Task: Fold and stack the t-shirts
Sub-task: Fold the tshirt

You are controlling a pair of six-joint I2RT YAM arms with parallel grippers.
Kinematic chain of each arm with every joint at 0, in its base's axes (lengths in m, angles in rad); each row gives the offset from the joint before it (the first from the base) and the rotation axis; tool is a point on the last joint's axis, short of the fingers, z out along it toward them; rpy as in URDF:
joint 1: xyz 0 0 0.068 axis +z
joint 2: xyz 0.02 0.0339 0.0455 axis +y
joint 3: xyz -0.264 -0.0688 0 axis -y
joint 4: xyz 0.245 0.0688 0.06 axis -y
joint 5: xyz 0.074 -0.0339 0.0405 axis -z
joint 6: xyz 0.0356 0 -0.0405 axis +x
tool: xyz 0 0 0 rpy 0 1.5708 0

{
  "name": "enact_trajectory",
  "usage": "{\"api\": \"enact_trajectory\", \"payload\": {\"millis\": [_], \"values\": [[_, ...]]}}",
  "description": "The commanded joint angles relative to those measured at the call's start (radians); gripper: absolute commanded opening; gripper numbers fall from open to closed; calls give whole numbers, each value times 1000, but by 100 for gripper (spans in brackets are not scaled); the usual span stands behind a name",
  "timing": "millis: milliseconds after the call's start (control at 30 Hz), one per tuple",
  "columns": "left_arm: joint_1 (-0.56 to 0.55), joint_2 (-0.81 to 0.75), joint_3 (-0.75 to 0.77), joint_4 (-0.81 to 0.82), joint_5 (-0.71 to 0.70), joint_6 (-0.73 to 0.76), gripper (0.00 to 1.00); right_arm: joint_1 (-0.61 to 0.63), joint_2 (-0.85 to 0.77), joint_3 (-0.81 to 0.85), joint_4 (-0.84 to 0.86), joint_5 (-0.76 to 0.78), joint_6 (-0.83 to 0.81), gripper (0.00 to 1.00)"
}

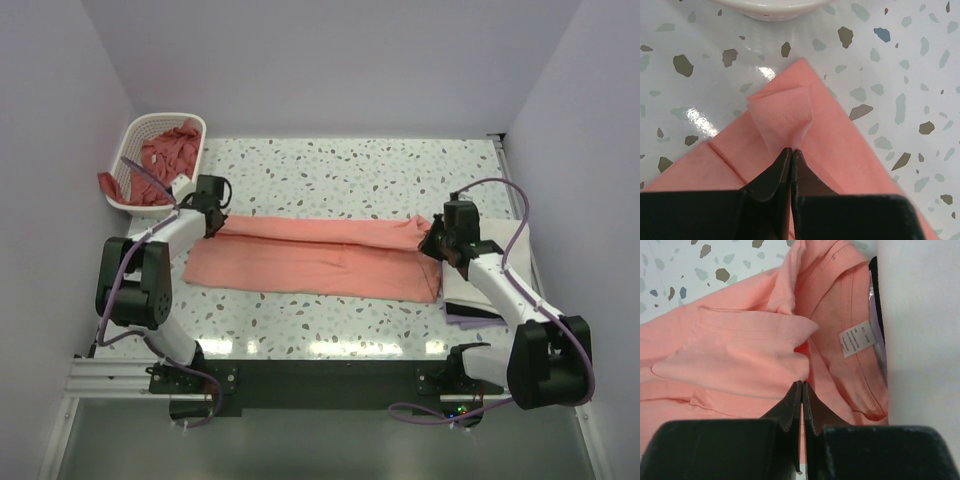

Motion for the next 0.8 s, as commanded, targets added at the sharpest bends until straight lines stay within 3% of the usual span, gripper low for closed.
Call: {"api": "enact_trajectory", "payload": {"millis": [0, 133, 233, 367, 567, 767], "values": [[2, -59, -37, 51, -30, -30, 3, -3, 3, -12, 17, 16, -2, 0], [0, -81, -70, 81, -21, -33, 4, -1, 12, -30, 30, 10, -2, 0], [2, -104, -96, 104, -9, -38, 12, -1, 23, -36, 29, -1, -5, 1], [0, -179, -160, 147, 17, -46, 28, -3, 15, -45, 24, -24, -11, 15], [2, -234, -177, 173, 57, -43, 30, -1, -31, -42, 20, -62, -44, 32], [-10, -107, -30, 127, 64, -35, 30, 31, 60, 28, 38, -105, -68, 36]]}}
